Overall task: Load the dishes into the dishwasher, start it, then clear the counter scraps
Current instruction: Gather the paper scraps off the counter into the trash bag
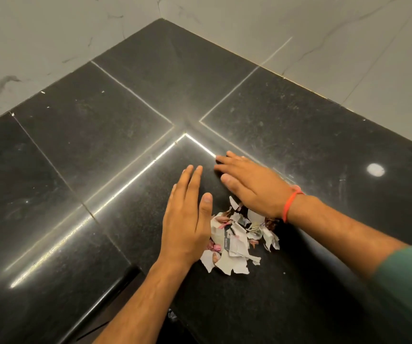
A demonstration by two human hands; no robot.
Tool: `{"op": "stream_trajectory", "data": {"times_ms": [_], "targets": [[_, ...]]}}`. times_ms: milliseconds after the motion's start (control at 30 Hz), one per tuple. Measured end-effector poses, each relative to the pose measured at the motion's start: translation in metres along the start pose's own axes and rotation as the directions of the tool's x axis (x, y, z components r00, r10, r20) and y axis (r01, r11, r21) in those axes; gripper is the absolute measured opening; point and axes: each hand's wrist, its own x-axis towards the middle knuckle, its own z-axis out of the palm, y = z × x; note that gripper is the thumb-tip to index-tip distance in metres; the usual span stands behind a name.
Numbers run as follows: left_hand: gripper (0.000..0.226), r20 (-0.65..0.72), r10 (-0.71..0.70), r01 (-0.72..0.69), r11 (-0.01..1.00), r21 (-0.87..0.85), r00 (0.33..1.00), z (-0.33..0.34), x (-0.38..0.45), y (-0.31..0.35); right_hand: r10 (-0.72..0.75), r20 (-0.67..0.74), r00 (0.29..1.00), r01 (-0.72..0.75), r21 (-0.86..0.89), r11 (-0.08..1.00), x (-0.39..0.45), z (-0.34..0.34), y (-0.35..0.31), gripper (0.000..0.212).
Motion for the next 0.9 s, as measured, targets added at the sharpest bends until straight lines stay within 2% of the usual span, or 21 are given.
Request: {"op": "stream_trajectory", "data": {"times_ms": [67,167,233,300,367,433,467,533,667,733,833,900], "targets": [[0.058,0.006,0.002,-0.002,1.0,0.016,1.0,0.001,0.0,-0.001,-0.077,0.102,0.992,0.088,-0.109,0.99,-0.005,0.004,-0.004,0.071],[0.059,0.016,0.018,-0.019,0.998,0.06,1.0,0.001,0.0,-0.002,-0.184,0.212,0.96,0.21,-0.107,0.972,-0.038,0.007,-0.016,0.069],[0.06,0.026,0.028,-0.03,0.995,0.094,0.999,0.001,0.001,-0.003,-0.195,0.247,0.949,0.224,-0.096,0.97,-0.063,0.004,-0.022,0.065],[0.062,0.038,0.035,-0.039,0.992,0.118,0.999,0.001,0.002,-0.004,-0.158,0.161,0.974,0.168,-0.049,0.985,-0.081,-0.005,-0.019,0.061],[0.062,0.043,0.044,-0.049,0.99,0.129,0.998,0.002,0.002,-0.004,-0.059,-0.07,0.996,0.062,0.05,0.997,-0.093,-0.014,-0.005,0.056],[0.062,0.039,0.046,-0.05,0.991,0.128,0.998,0.002,0.002,-0.005,0.122,-0.288,0.95,-0.084,0.139,0.987,-0.101,-0.016,0.012,0.056],[0.061,0.039,0.048,-0.053,0.99,0.127,0.998,0.002,0.002,-0.004,0.208,-0.329,0.921,-0.158,0.173,0.972,-0.104,-0.013,0.017,0.058],[0.061,0.047,0.051,-0.058,0.987,0.149,0.998,0.002,0.001,-0.003,0.291,-0.313,0.904,-0.24,0.192,0.952,-0.106,0.007,0.013,0.063],[0.063,0.065,0.052,-0.064,0.979,0.196,0.996,0.001,0.0,0.001,0.174,-0.252,0.952,-0.164,0.058,0.985,-0.101,0.058,-0.029,0.059],[0.063,0.07,0.046,-0.058,0.984,0.168,0.996,-0.001,-0.002,0.003,0.14,-0.256,0.956,-0.128,0.062,0.99,-0.1,0.068,-0.042,0.058],[0.056,0.039,-0.047,0.049,0.997,-0.056,0.998,-0.009,-0.008,0.011,0.178,-0.304,0.936,-0.119,0.202,0.972,-0.101,0.066,-0.045,0.059],[0.052,-0.048,-0.147,0.133,0.965,-0.224,0.988,-0.018,-0.021,0.014,0.223,-0.325,0.919,-0.125,0.297,0.947,-0.107,0.061,-0.041,0.06]]}}
